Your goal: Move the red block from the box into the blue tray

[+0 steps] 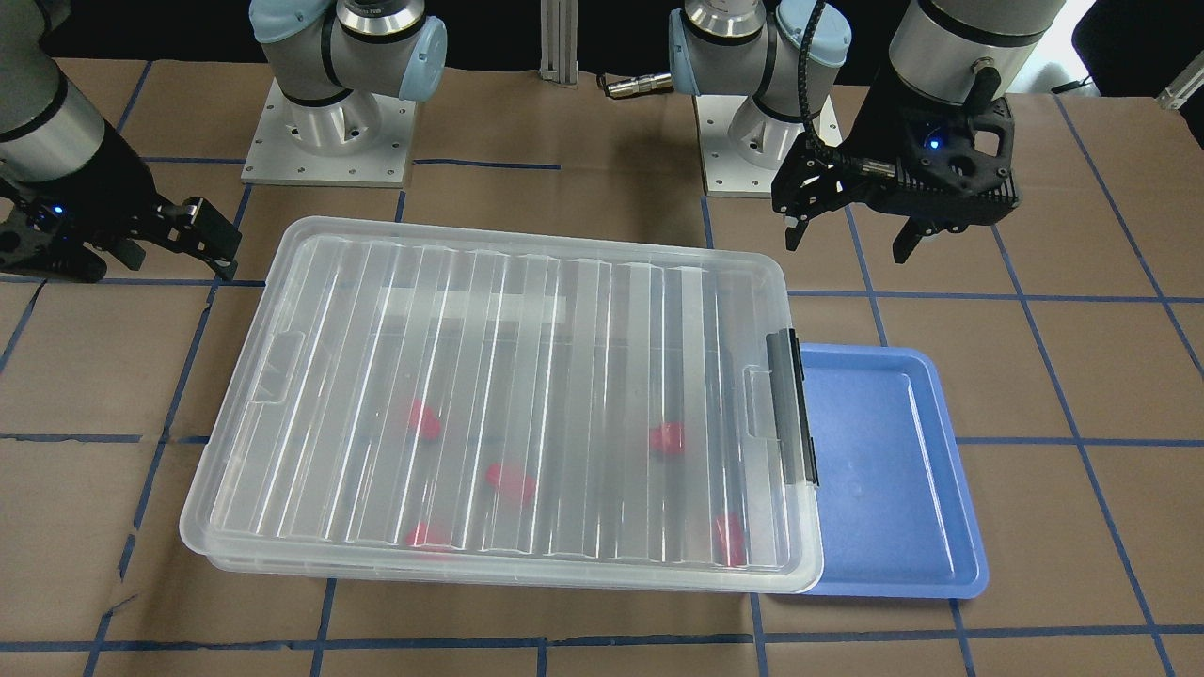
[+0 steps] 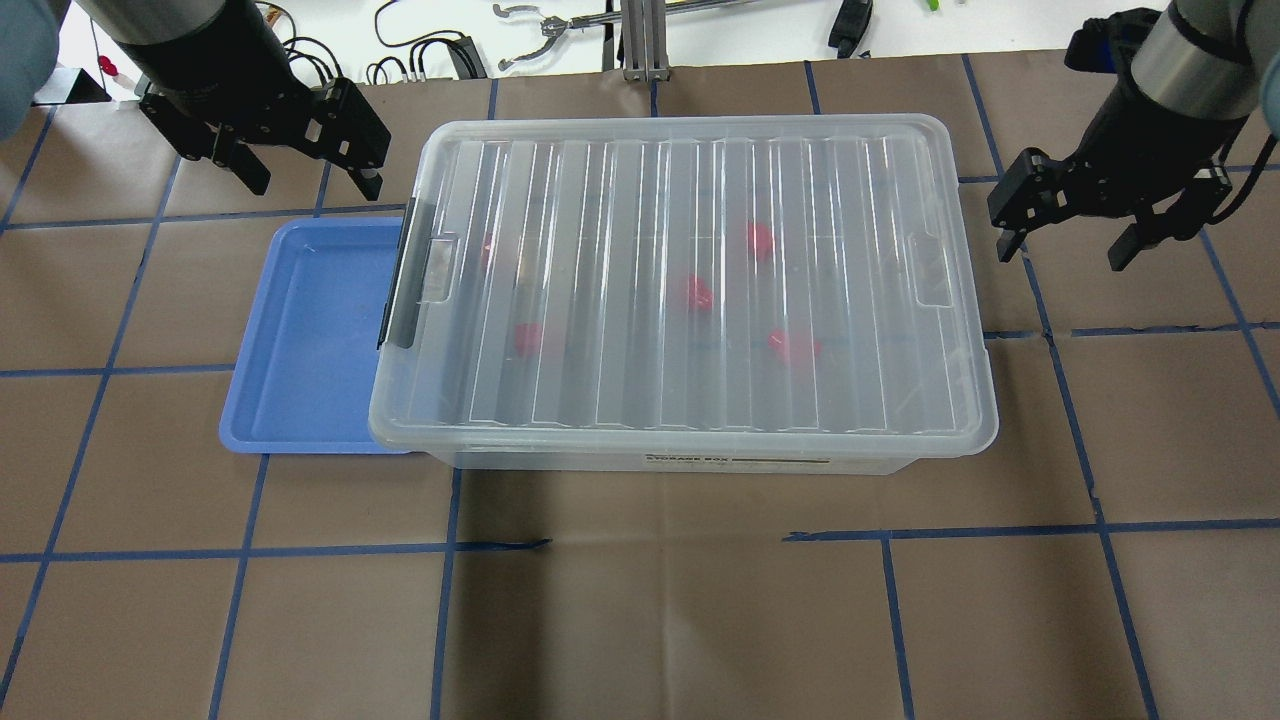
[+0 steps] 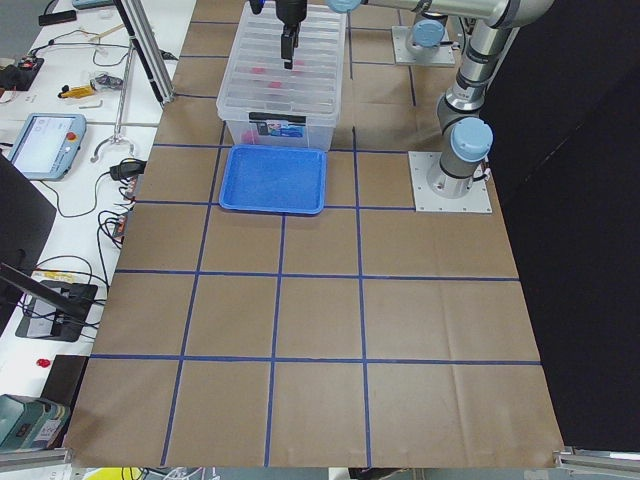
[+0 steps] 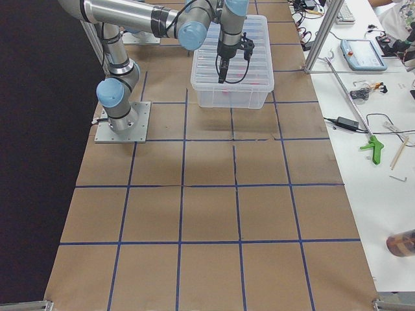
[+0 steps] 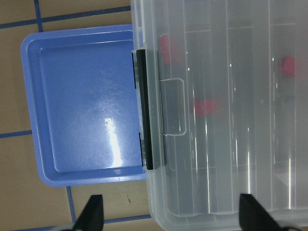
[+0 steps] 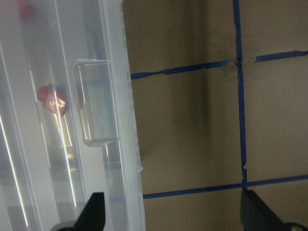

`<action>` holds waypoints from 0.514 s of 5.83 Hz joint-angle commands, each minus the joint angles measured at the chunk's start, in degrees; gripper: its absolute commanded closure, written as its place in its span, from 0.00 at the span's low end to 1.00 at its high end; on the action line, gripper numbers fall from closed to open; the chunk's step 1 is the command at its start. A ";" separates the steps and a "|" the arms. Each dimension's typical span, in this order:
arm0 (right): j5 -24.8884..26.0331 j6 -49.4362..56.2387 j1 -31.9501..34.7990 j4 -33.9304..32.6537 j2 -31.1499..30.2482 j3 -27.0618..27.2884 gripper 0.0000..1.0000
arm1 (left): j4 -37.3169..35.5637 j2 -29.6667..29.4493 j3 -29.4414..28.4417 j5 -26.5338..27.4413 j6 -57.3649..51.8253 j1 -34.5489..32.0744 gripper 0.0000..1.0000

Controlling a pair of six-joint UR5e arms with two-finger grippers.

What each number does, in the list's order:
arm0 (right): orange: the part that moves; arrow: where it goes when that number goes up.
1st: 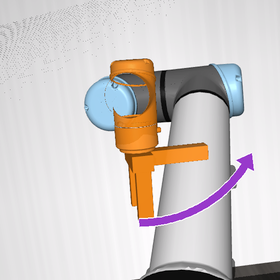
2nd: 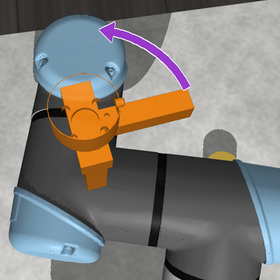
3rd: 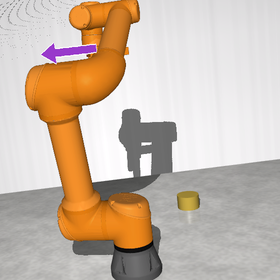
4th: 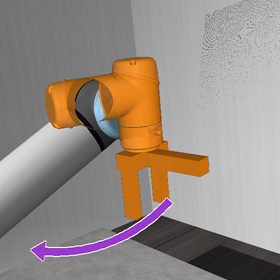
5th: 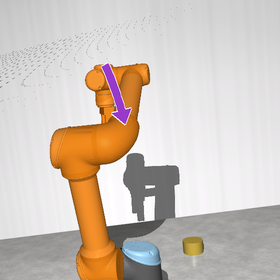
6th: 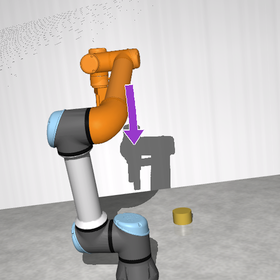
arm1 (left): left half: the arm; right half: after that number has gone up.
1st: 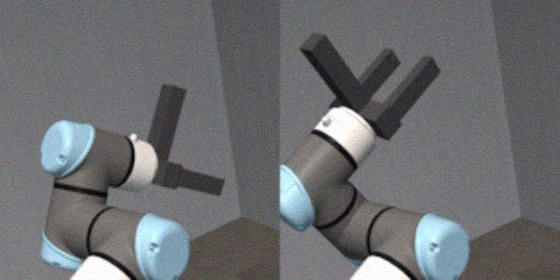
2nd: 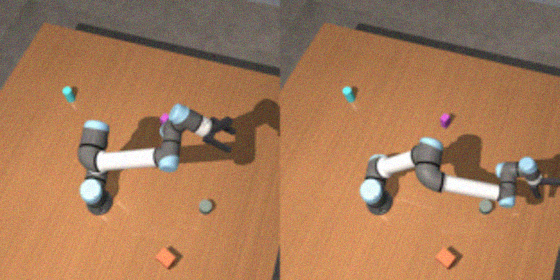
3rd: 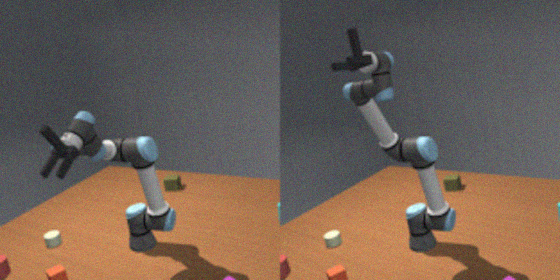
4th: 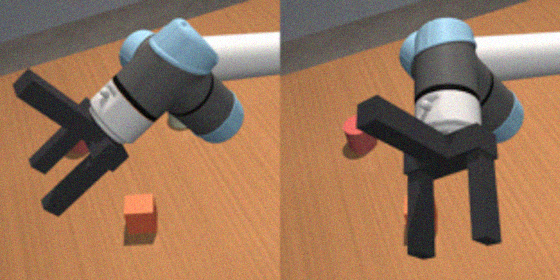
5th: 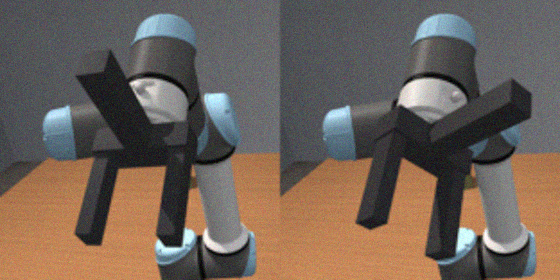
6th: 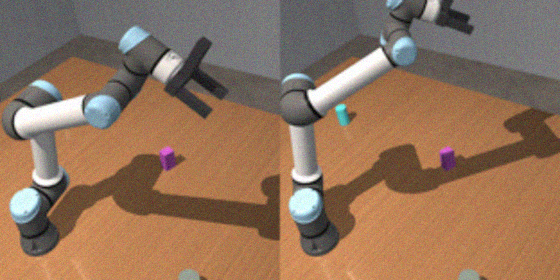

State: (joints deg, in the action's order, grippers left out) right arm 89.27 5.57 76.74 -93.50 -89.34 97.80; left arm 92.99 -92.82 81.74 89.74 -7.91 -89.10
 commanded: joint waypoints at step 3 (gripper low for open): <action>-0.68 2.87 0.60 -8.62 0.92 7.67 0.00 | -0.09 -1.05 -0.36 0.09 0.00 -0.11 0.02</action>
State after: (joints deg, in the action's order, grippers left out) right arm 88.76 8.00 76.88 -101.69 -88.70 105.06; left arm 92.91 -93.76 81.35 89.77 -7.91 -89.19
